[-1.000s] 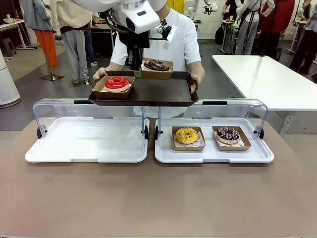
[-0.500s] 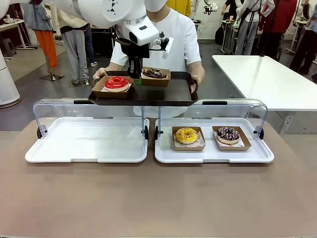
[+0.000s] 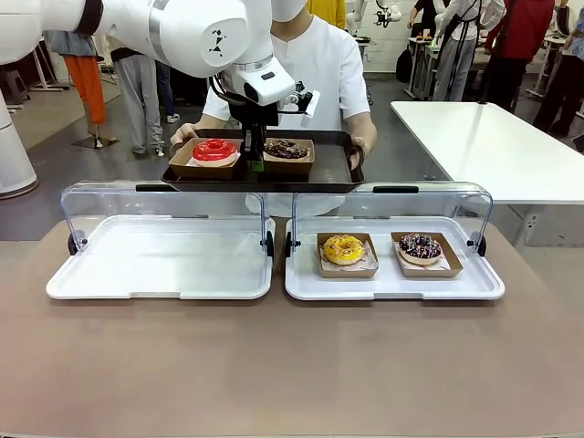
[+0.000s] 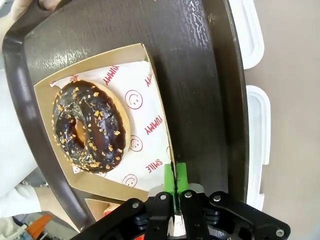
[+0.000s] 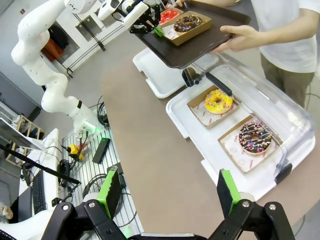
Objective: Provide the desired donut to the person.
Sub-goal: Place the picked Paper togo box onto the Handle tray extended by the person.
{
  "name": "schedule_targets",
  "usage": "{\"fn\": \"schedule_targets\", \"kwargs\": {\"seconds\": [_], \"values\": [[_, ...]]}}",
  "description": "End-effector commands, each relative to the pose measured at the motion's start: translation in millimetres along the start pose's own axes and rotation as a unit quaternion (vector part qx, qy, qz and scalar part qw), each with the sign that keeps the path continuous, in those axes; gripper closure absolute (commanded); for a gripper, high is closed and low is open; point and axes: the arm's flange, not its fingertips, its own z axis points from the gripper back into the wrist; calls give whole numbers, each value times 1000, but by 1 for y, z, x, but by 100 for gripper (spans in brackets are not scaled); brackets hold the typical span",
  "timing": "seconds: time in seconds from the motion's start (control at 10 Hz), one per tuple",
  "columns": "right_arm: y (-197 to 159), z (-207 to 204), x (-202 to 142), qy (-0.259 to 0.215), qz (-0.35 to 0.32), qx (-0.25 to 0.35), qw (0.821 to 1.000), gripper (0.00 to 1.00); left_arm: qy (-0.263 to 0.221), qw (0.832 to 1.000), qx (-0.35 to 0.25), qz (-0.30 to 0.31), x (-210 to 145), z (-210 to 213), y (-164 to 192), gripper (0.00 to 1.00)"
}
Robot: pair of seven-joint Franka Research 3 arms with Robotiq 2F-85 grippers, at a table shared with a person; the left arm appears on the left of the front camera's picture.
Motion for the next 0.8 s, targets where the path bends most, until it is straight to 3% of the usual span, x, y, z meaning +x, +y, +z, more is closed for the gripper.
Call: {"fn": "schedule_targets", "kwargs": {"seconds": [0.0,0.1,0.2,0.3,0.4,0.5,0.6,0.7], "values": [[1,-1,-1,-3,2,3,1000,0,-9,1000,8,-1,-1,4,2,39],[1,-1,-1,-3,2,3,1000,0,-11,1000,10,0,-1,6,1,39],[1,-1,-1,-3,2,3,1000,0,-11,1000,12,1,-1,8,-1,0],[1,-1,-1,-3,2,3,1000,0,-12,1000,12,0,-1,9,0,37],[1,-1,-1,-3,2,3,1000,0,-14,1000,12,-1,-1,11,2,0],[1,-1,-1,-3,2,3,1000,0,-15,1000,13,-1,-1,13,1,16],[1,-1,-1,-3,2,3,1000,0,-15,1000,14,1,-1,14,-1,0],[1,-1,-1,-3,2,3,1000,0,-15,1000,12,1,-1,14,0,0]]}}
